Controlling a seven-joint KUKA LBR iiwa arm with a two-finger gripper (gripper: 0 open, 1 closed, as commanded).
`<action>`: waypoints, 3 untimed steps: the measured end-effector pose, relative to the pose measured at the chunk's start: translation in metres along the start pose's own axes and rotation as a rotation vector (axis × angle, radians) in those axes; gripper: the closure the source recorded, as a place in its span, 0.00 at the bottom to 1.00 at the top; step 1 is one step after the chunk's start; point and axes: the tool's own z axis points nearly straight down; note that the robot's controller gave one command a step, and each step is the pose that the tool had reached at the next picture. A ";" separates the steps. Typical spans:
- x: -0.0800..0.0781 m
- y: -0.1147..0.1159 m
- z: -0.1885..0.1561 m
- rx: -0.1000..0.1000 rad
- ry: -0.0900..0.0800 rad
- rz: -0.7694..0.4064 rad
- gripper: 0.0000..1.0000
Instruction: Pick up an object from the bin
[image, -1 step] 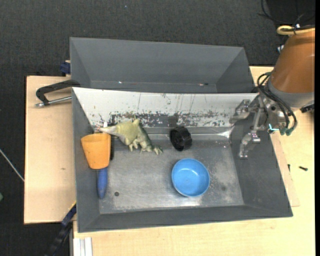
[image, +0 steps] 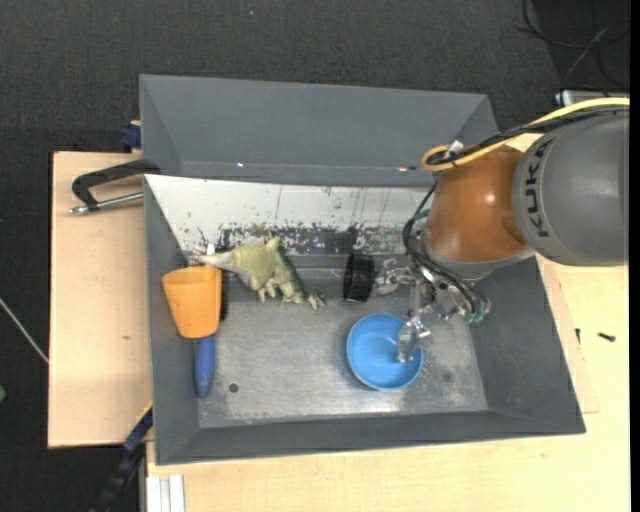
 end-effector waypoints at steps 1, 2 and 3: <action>0.035 0.040 -0.029 -0.006 0.006 -0.299 0.00; 0.040 0.050 -0.028 -0.006 0.004 -0.775 0.00; 0.038 0.076 0.000 -0.004 0.003 -1.245 0.00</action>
Offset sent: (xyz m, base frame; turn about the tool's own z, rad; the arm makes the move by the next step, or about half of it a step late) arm -0.0463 0.0260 0.0272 -0.2997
